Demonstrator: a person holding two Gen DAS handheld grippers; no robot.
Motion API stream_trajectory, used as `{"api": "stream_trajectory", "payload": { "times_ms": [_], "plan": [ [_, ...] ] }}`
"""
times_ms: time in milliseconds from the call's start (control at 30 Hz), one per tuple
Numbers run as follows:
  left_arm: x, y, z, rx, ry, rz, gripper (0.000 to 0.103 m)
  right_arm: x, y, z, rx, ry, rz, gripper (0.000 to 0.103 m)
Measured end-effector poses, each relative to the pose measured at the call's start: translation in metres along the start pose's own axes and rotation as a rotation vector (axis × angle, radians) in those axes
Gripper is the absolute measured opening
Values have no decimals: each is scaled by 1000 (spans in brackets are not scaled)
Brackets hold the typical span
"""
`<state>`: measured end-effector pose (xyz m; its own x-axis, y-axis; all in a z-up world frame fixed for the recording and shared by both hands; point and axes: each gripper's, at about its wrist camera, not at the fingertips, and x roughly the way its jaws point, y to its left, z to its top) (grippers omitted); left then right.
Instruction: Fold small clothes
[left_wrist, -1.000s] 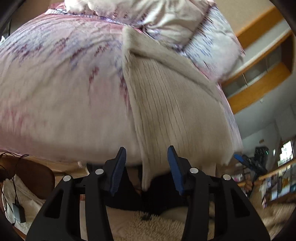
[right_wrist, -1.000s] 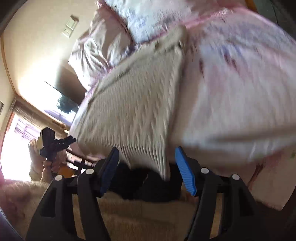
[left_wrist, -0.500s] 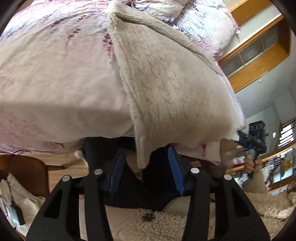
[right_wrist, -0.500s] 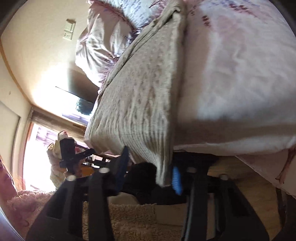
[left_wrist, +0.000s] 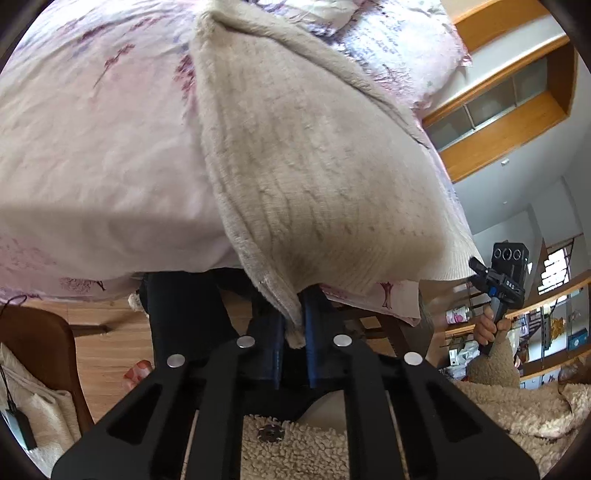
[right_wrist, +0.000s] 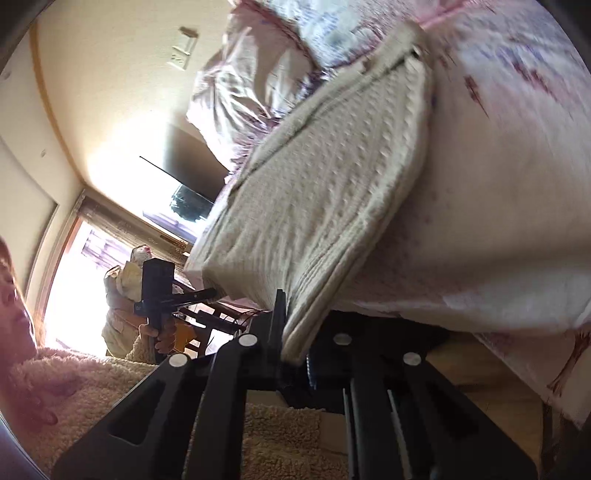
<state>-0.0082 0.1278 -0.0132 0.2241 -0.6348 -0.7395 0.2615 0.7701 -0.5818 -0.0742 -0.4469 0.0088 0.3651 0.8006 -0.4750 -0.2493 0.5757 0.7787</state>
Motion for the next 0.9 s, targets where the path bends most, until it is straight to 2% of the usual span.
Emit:
{"api": "stream_trajectory", "payload": {
  "times_ms": [200, 400, 467, 567, 667, 767, 900],
  "plan": [
    [-21, -16, 13, 64, -68, -11, 7, -7, 16, 16, -66, -46, -2, 8],
    [-49, -19, 37, 84, -174, 41, 7, -12, 42, 36, -151, -116, -53, 8],
    [-55, -19, 47, 80, -196, 33, 7, -11, 49, 41, -171, -112, -86, 8],
    [-53, -23, 52, 101, -185, 45, 7, -9, 54, 41, -201, -78, -137, 8],
    [-42, -23, 48, 106, -143, 50, 7, -6, 42, 36, -167, -55, -170, 8],
    [-29, -16, 42, 80, -97, 45, 7, -6, 23, 31, -93, -42, -148, 8],
    [-23, -6, 33, 41, -59, 13, 7, -5, 11, 30, -31, -33, -133, 26]
  ]
}}
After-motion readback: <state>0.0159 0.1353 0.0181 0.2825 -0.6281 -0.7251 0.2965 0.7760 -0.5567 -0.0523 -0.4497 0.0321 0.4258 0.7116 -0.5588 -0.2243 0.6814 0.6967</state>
